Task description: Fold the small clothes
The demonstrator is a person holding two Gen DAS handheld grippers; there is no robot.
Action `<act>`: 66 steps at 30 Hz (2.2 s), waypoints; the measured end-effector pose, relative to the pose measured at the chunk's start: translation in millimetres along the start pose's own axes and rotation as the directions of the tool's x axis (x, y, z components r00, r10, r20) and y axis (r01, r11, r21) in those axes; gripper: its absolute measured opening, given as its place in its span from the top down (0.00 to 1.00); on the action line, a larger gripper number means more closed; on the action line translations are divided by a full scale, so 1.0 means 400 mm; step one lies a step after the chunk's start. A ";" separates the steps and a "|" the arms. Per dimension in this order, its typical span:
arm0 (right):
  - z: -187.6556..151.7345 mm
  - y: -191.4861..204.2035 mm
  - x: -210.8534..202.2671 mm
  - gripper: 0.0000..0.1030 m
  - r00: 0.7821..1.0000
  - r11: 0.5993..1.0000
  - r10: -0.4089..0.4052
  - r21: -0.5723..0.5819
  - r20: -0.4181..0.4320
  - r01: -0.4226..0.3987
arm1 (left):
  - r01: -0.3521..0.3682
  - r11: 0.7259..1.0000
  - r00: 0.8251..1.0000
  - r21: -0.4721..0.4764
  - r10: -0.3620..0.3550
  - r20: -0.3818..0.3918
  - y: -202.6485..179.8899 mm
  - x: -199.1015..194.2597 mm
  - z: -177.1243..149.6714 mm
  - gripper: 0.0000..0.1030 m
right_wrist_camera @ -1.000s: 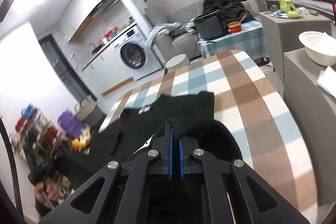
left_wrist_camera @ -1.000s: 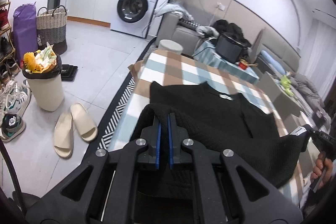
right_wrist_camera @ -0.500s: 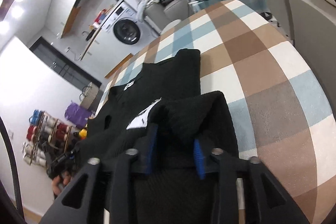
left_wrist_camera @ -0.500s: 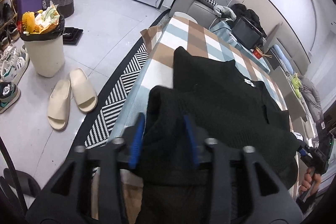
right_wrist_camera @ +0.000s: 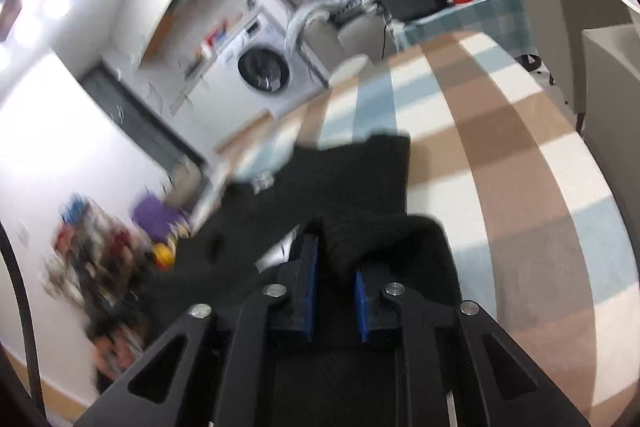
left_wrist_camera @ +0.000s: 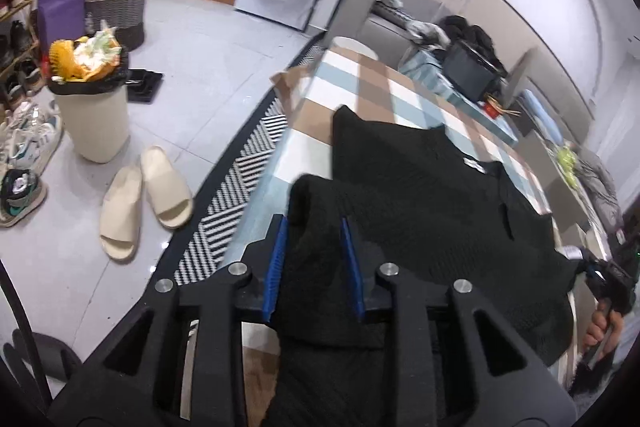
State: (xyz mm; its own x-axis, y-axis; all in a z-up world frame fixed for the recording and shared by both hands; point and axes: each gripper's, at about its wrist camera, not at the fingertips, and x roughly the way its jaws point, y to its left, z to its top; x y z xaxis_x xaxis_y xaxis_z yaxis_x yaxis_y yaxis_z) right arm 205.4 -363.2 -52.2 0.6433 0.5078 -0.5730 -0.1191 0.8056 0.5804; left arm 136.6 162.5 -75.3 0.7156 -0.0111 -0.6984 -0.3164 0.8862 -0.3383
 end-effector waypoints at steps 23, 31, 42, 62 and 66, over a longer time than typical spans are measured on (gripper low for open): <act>-0.069 0.027 -0.050 0.92 0.993 0.986 -0.088 -0.148 -0.083 0.075 | 0.039 0.995 0.999 0.091 -0.038 -0.013 -0.038 -0.045 -0.032 0.95; 0.038 0.054 -0.083 0.94 0.997 0.998 0.053 0.014 0.050 -0.054 | 0.113 0.991 0.991 0.069 -0.118 0.061 -0.074 -0.073 0.070 0.96; 0.200 -0.045 0.081 0.83 0.959 0.938 -0.261 0.265 0.110 0.225 | 0.011 0.998 1.000 -0.055 -0.011 0.004 -0.088 0.118 0.252 0.54; -0.007 -0.008 0.135 0.39 0.998 0.962 -0.051 0.267 -0.048 0.062 | 0.051 0.993 0.994 -0.104 -0.061 -0.094 -0.019 0.144 0.071 0.44; 0.024 -0.009 0.153 0.53 0.996 0.957 -0.091 0.277 0.018 0.083 | 0.089 0.993 0.993 -0.078 -0.095 -0.076 -0.041 0.169 0.103 0.91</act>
State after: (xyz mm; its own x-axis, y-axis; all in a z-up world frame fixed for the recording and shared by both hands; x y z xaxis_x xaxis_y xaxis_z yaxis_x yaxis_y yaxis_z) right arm 252.6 -338.2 -83.8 0.6647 0.4266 -0.6134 0.1488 0.7289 0.6682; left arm 215.9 166.4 -91.0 0.6928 -0.1307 -0.7092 -0.2988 0.8430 -0.4472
